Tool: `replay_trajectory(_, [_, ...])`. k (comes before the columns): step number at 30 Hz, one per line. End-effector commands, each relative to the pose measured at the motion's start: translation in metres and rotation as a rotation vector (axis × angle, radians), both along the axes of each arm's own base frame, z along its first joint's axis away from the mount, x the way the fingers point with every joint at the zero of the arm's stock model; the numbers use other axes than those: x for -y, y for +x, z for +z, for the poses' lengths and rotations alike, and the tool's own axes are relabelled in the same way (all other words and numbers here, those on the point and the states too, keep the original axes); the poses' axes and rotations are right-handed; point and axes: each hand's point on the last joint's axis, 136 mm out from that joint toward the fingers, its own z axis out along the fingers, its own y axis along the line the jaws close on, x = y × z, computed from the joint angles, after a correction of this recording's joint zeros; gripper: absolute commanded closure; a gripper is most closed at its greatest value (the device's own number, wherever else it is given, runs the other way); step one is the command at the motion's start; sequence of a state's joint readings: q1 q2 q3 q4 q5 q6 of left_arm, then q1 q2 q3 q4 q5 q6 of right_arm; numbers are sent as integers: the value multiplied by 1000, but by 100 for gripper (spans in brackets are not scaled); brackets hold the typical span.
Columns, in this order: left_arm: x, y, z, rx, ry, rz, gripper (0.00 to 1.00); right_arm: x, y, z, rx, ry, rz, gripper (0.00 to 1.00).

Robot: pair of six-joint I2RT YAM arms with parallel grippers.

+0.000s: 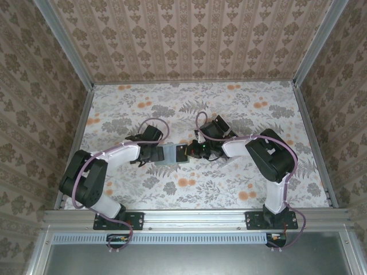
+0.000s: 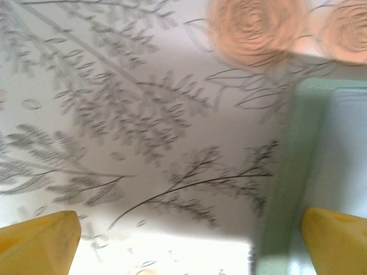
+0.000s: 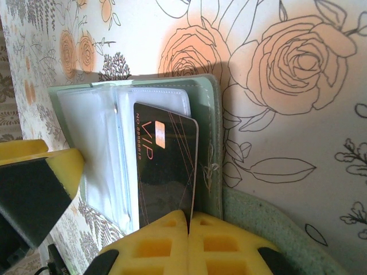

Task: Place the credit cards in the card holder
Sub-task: Insert the credit card into the card slot.

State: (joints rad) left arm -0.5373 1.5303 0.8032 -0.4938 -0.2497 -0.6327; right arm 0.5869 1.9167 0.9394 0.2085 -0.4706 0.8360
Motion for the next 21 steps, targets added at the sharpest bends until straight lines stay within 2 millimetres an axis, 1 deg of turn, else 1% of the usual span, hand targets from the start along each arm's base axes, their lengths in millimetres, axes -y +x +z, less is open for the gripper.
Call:
replay_trajectory(1, [-20,-7,18,-23,75,27,0,32,-25,-52,-149,-153,-32,100])
replay_trajectory(3, [-13,-3,24,-13,50,26,0,32,-28,-54,-157,-148,-28,100])
replay_trajectory(6, [4,2,29,12,29,-1,0,33,-31,-57,-161,-143,-25,100])
replay_trajectory(8, [16,6,31,40,26,-30,0,32,-32,-59,-167,-137,-24,100])
replay_trajectory(11, [29,11,34,73,30,-72,0,30,-32,-62,-177,-124,-28,100])
replay_trajectory(15, [32,12,26,56,53,-95,0,30,-32,-64,-182,-117,-37,100])
replay_trajectory(17, [31,12,19,40,66,-105,0,30,-31,-64,-182,-119,-40,100])
replay_trajectory(21, [23,2,4,-6,99,-97,0,32,-31,-65,-184,-128,-49,100])
